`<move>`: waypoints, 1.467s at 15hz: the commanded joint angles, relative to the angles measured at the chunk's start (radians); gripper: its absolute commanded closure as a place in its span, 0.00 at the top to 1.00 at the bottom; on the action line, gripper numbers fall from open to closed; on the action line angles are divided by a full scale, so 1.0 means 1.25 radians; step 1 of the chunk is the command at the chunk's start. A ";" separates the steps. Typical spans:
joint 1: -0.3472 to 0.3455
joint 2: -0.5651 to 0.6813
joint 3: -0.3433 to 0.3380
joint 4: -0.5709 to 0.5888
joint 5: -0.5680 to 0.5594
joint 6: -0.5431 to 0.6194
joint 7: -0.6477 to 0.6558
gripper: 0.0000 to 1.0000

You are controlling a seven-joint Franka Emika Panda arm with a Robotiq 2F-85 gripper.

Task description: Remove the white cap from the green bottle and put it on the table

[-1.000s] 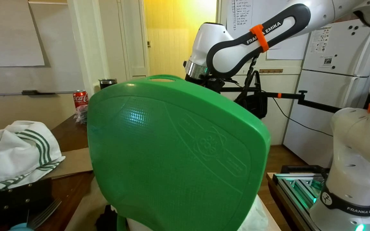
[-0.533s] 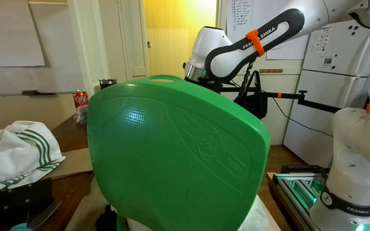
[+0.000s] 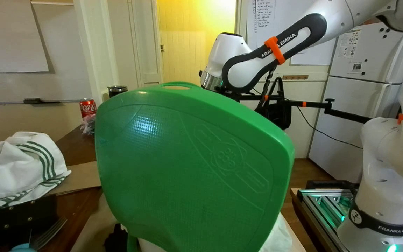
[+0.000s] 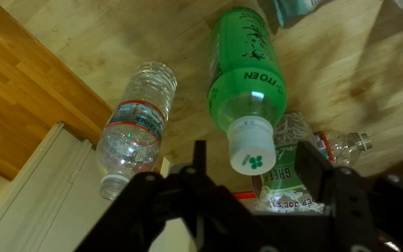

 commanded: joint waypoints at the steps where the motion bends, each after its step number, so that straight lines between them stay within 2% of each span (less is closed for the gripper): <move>1: -0.004 0.012 -0.003 0.001 -0.019 0.019 0.002 0.77; 4: -0.004 0.014 -0.003 0.002 -0.019 0.025 0.005 0.85; 6: -0.002 0.013 -0.004 -0.002 -0.010 0.047 0.003 0.99; 12: 0.000 0.023 -0.003 -0.006 -0.005 0.094 0.002 1.00; 13: 0.000 0.025 -0.003 -0.008 -0.005 0.096 0.000 0.97; 14: 0.000 0.027 -0.003 -0.008 -0.003 0.098 -0.001 0.74; 15: 0.001 0.029 -0.003 -0.009 -0.002 0.099 -0.001 0.73; 19: 0.001 0.036 -0.004 -0.009 0.001 0.101 -0.001 0.42; 22: 0.002 0.042 -0.004 -0.009 0.002 0.104 0.000 0.36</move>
